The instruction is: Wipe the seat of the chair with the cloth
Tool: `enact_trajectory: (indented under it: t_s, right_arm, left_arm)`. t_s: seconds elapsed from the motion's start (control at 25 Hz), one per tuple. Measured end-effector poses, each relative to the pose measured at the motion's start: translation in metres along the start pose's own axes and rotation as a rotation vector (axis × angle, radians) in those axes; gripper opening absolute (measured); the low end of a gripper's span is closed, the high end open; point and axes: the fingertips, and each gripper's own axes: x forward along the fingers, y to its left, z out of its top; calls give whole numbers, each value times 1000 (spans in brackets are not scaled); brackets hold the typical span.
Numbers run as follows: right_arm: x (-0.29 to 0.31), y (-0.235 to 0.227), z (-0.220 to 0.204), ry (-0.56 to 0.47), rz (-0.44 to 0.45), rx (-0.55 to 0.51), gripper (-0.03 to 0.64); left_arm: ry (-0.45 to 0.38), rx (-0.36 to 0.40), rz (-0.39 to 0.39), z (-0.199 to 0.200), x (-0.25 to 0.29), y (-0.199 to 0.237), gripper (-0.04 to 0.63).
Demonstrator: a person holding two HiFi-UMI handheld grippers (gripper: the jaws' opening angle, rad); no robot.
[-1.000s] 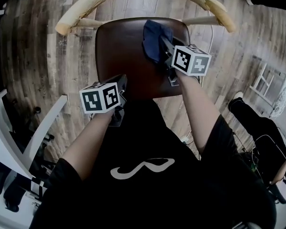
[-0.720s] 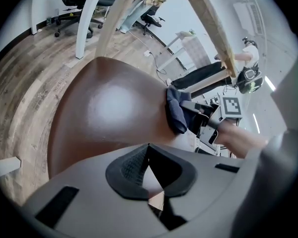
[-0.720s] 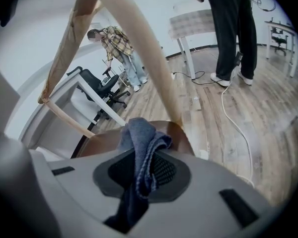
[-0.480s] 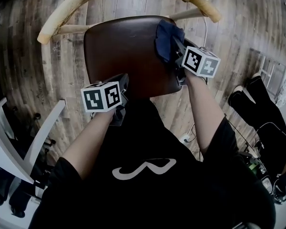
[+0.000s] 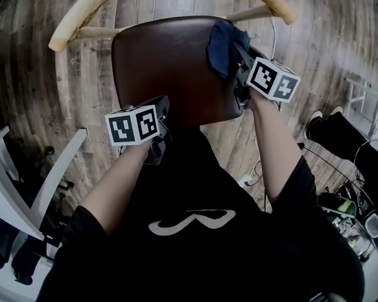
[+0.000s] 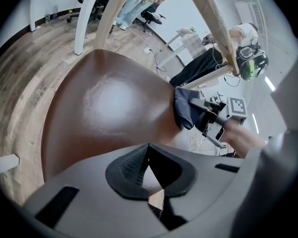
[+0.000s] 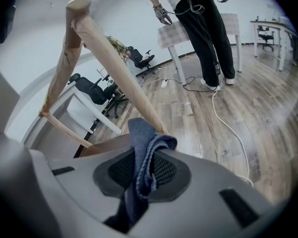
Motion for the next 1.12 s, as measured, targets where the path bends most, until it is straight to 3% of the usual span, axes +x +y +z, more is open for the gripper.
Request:
enact_trajectory:
  t_s: [0.48,0.8,1.12]
  right_arm:
    - [-7,101,5,-54,171,-30,54]
    - [16,200,-39,34,332,-39,54]
    - [36,277,-100,150,414,-106,54]
  left_arm:
    - [-55,-62,38,-8,-42,42,12]
    - [-91,-122,56,-23,-72,83,12]
    - [-125,-179,60,-36,-99,120,12]
